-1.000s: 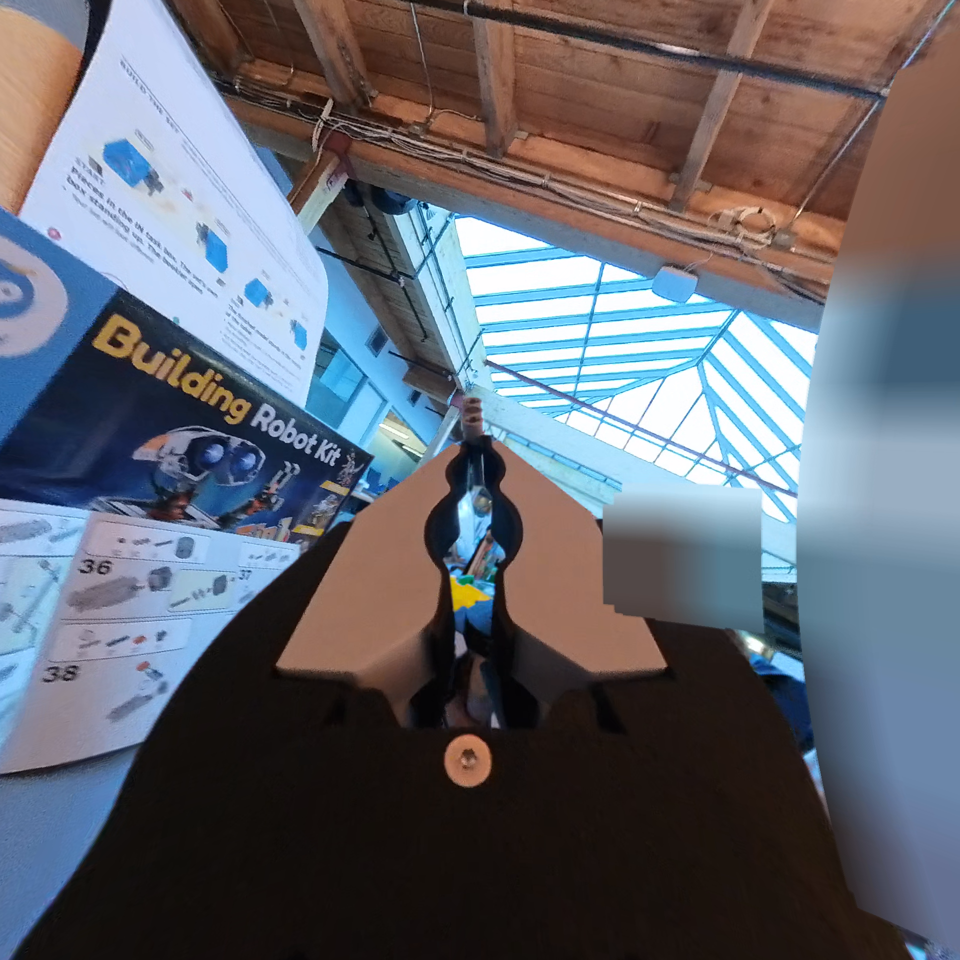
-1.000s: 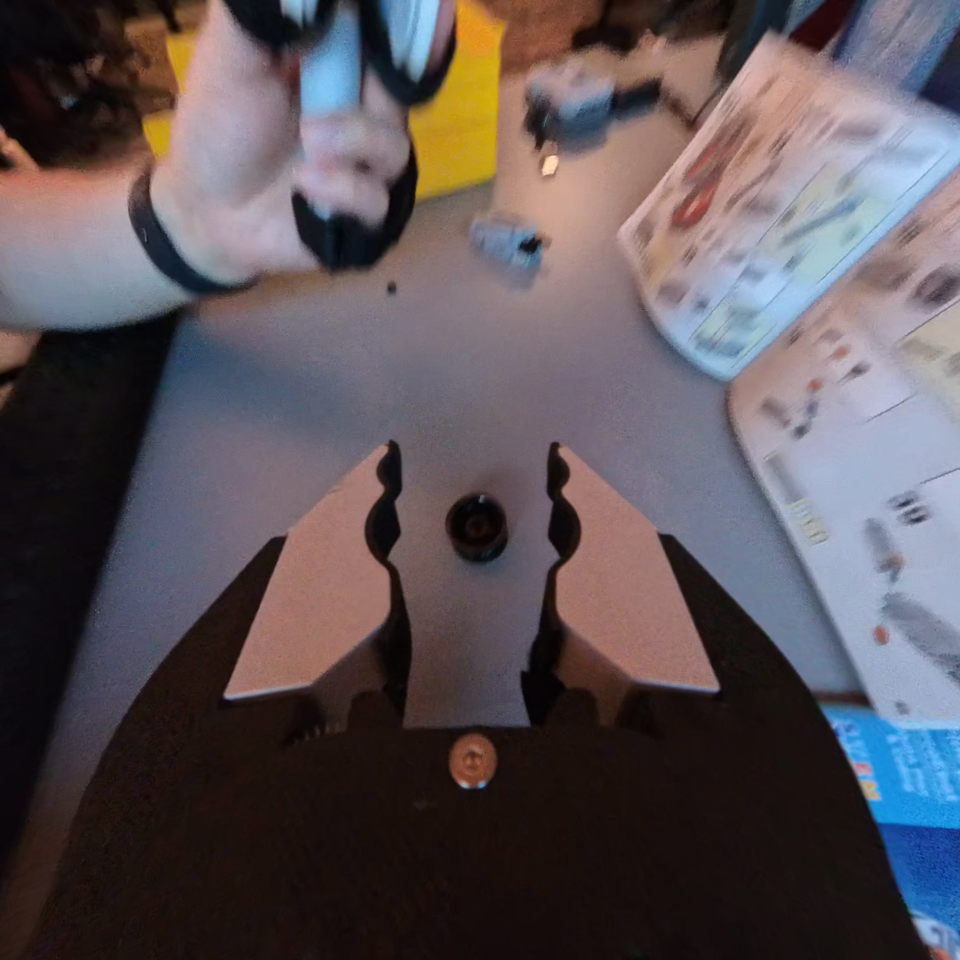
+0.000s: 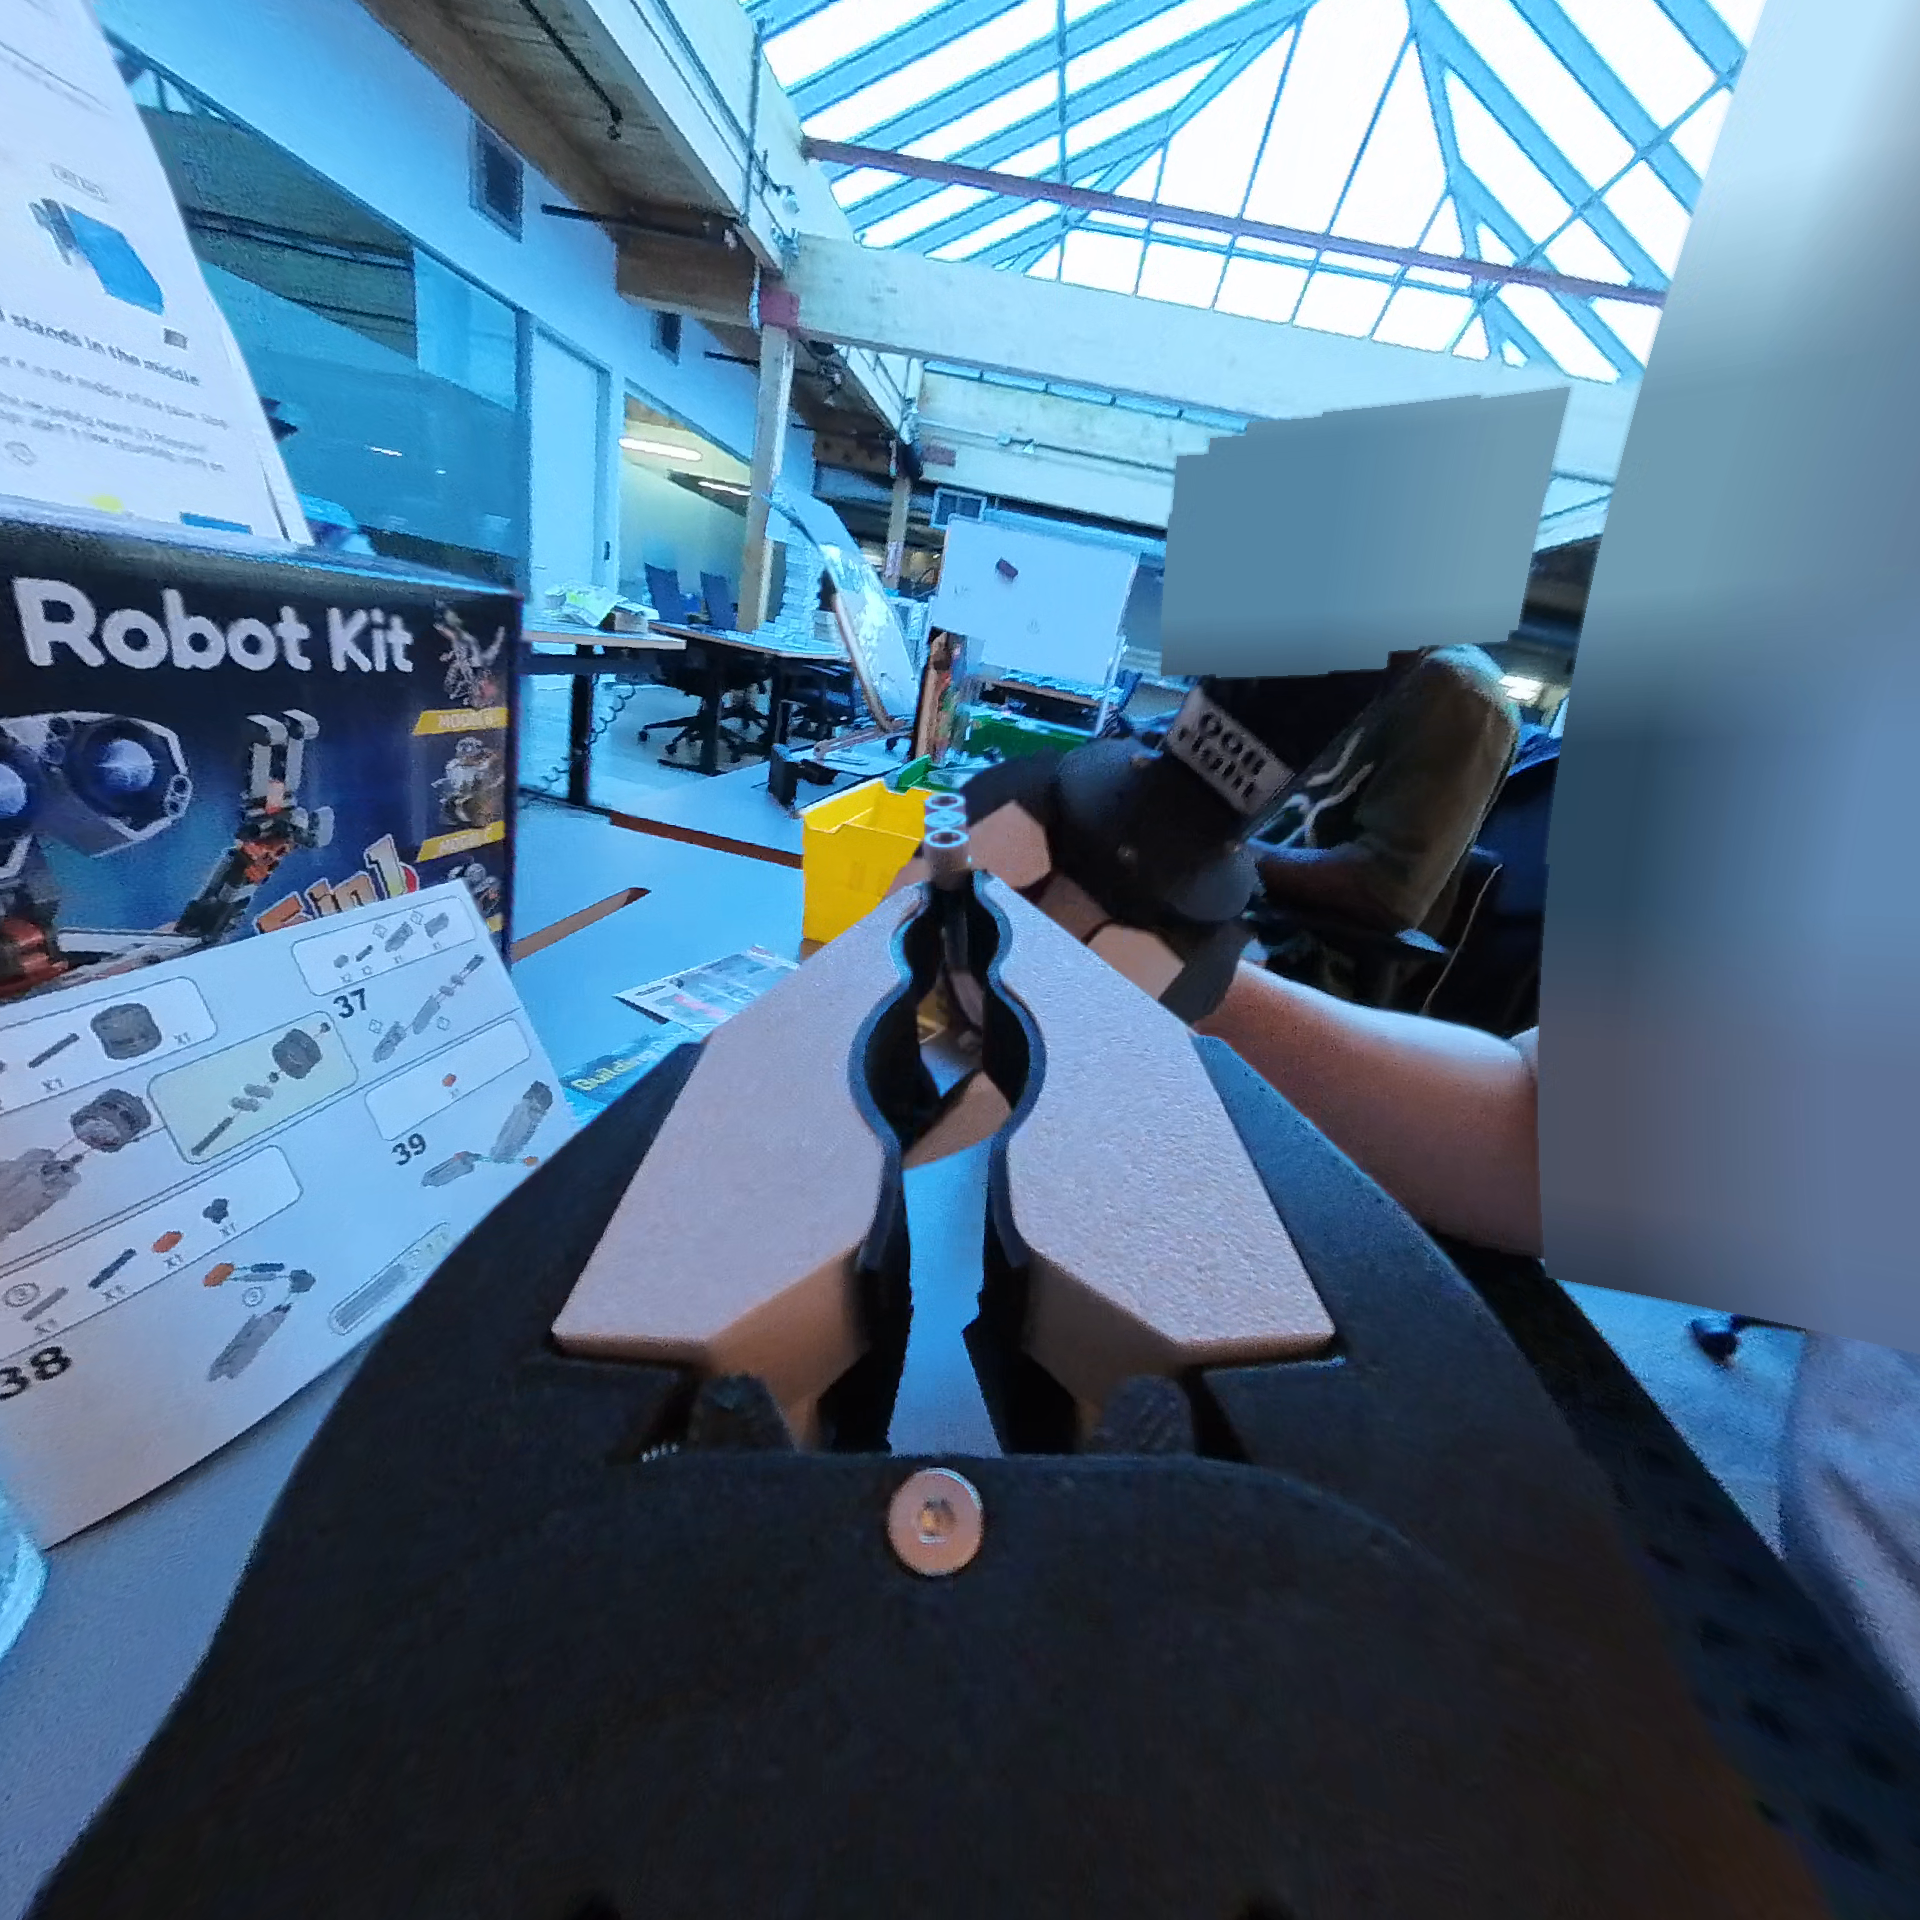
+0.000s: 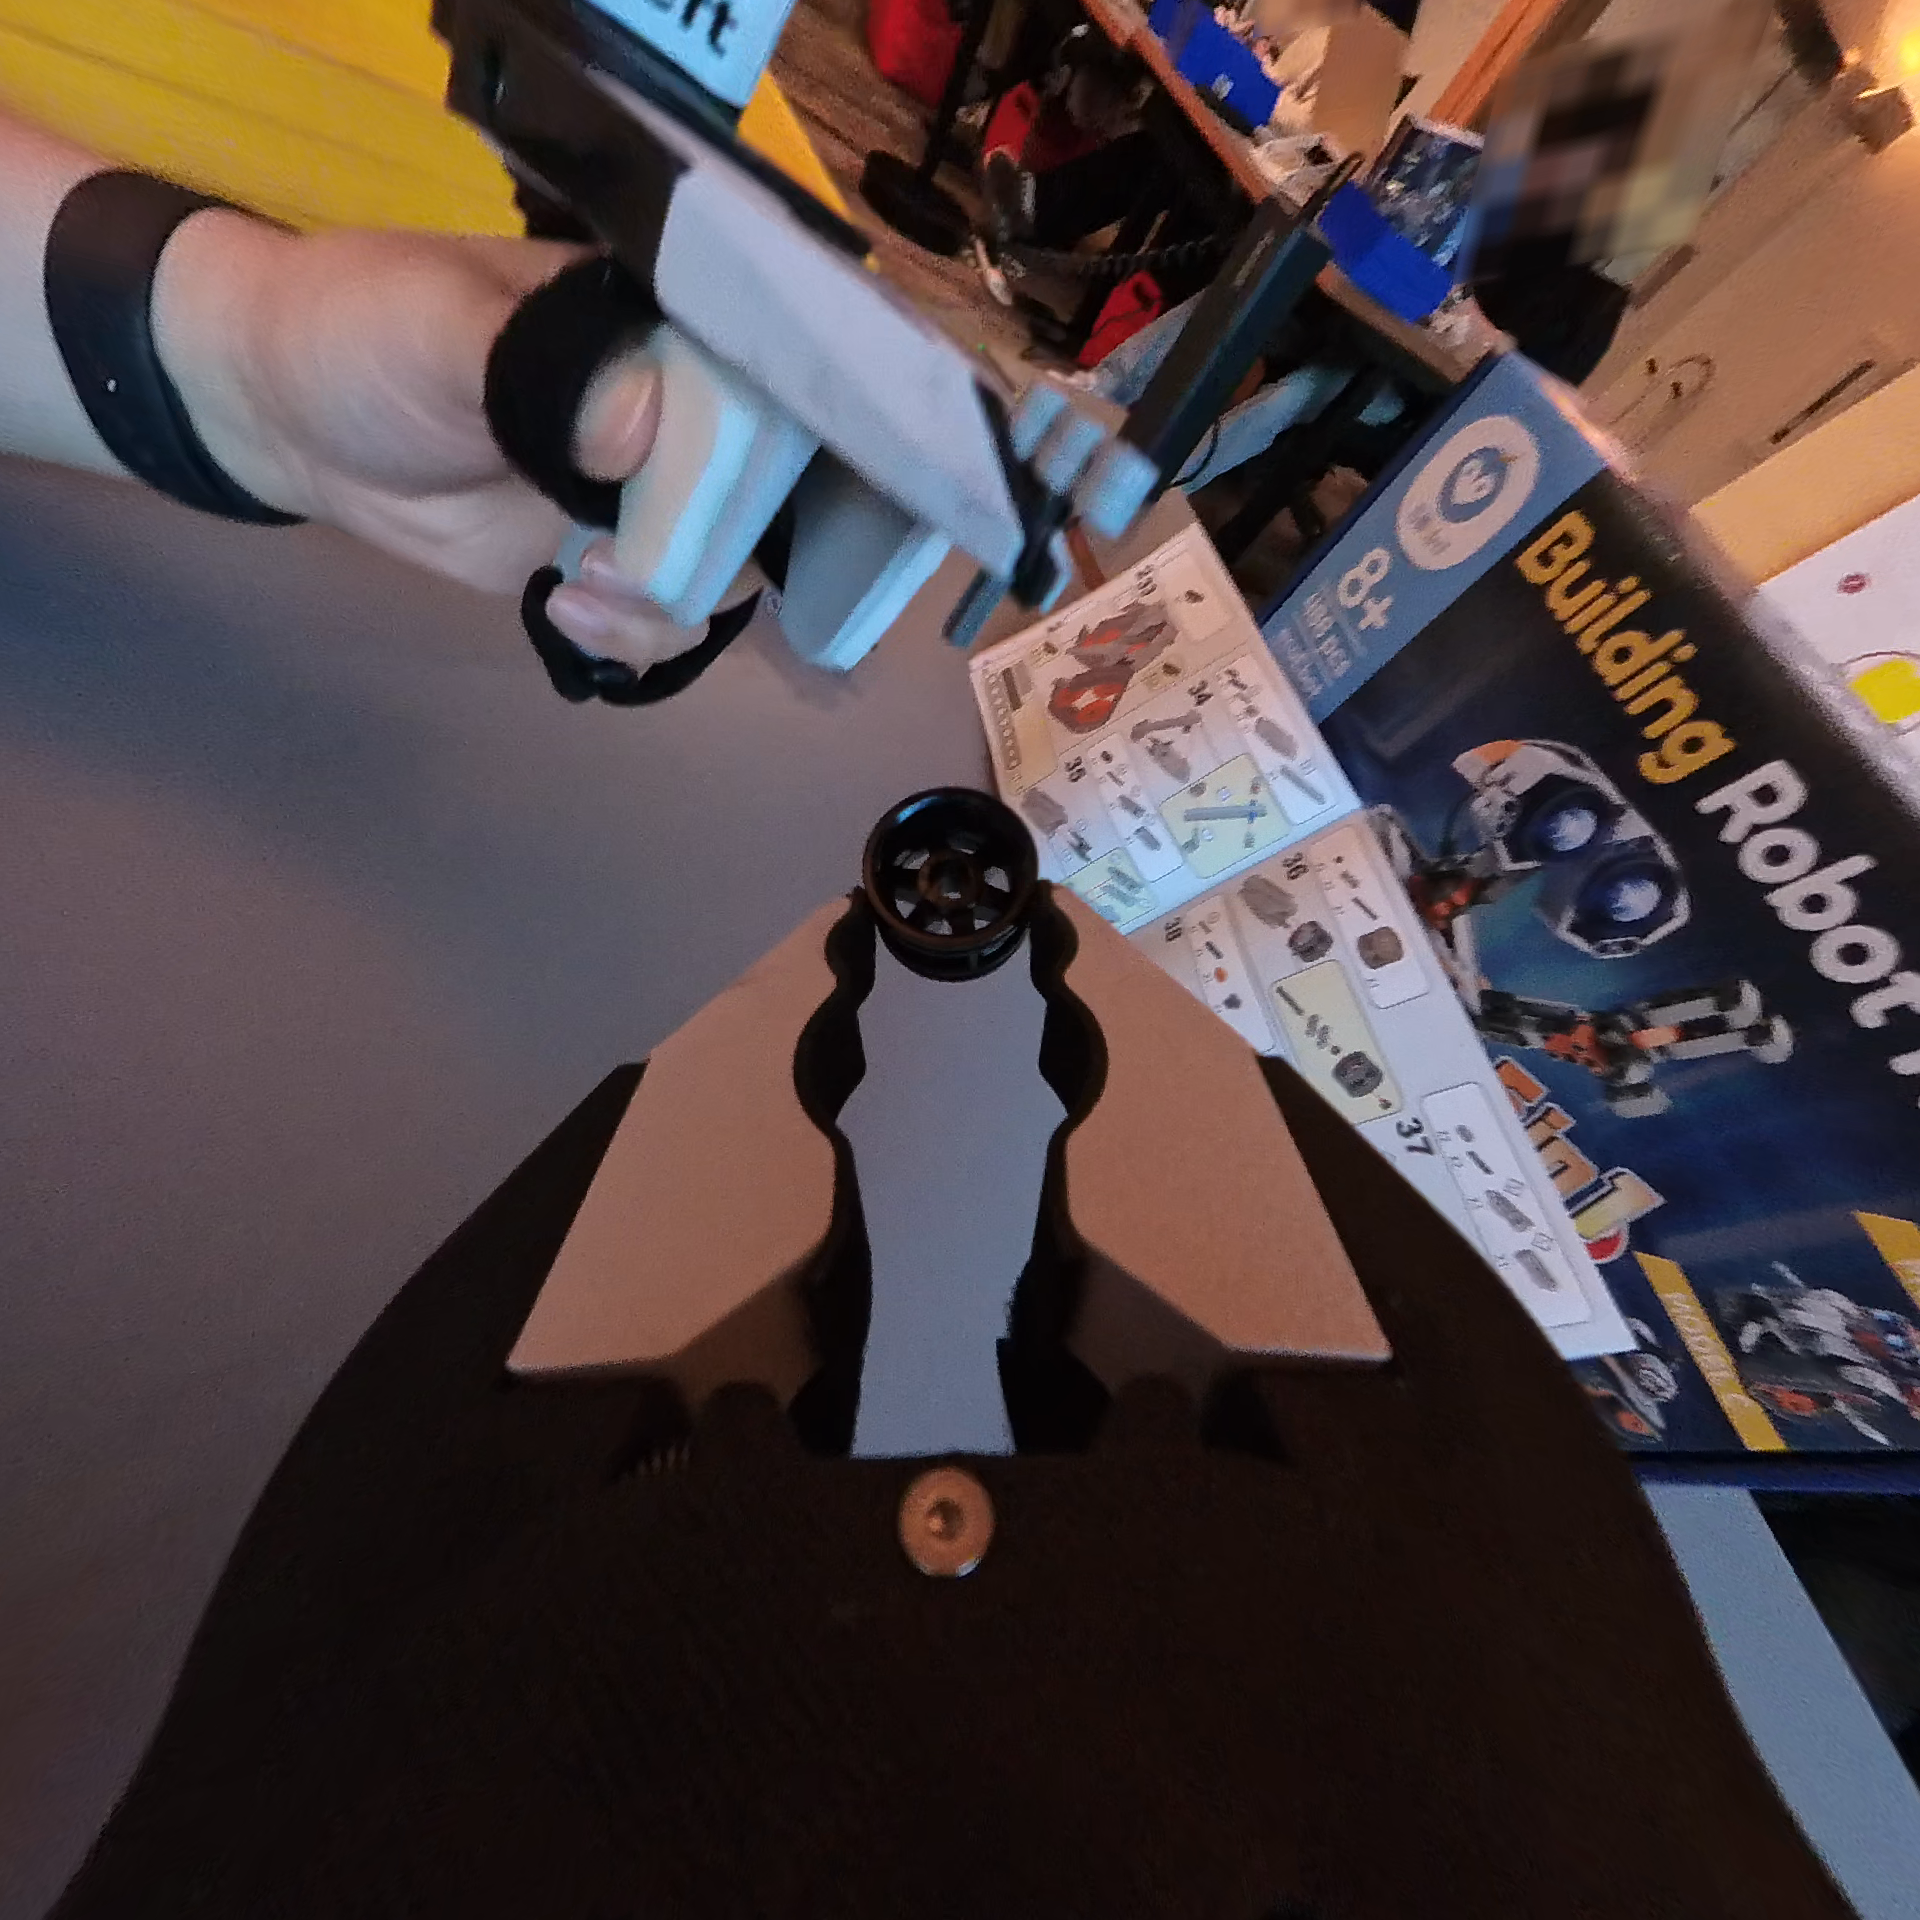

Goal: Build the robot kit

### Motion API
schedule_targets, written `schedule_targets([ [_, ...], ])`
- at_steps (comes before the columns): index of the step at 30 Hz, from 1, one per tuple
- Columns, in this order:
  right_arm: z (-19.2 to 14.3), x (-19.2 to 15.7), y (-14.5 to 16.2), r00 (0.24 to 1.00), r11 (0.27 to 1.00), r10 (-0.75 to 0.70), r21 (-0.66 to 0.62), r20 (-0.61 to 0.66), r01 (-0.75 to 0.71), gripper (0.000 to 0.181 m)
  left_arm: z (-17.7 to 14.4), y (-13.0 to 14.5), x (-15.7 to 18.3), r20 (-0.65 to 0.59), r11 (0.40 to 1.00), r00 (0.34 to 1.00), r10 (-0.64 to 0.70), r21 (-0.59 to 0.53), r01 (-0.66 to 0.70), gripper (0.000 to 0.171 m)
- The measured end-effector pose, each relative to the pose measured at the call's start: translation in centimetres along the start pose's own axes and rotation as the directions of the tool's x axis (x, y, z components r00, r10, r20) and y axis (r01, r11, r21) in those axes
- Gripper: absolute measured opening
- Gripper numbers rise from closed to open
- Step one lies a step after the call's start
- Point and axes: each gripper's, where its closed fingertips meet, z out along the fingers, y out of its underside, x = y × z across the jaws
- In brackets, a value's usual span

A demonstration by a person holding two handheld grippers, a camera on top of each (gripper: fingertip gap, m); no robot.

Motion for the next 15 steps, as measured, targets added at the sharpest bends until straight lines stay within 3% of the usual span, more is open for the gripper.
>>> schedule_targets([
  [4,-0.1,0.1,-0.7,0.998,0.998,0.06,-0.009,0.01,-0.06,0.029,0.3,0.2,-0.1,0.042,0.999,0.998,0.047,-0.012,-0.047,0.001],
  [8,0.6,-1.2,0.4,0.984,0.988,0.141,-0.071,0.104,-0.134,0.029,0.3,0.4,-0.3,0.031,0.999,0.999,0.026,-0.019,-0.026,0.001],
  [15,1.4,-1.5,1.4,0.964,0.97,0.232,-0.103,0.132,-0.219,0.03,0.3,2.1,-1.1,0.039,0.994,0.999,0.013,-0.106,-0.009,0.002],
])
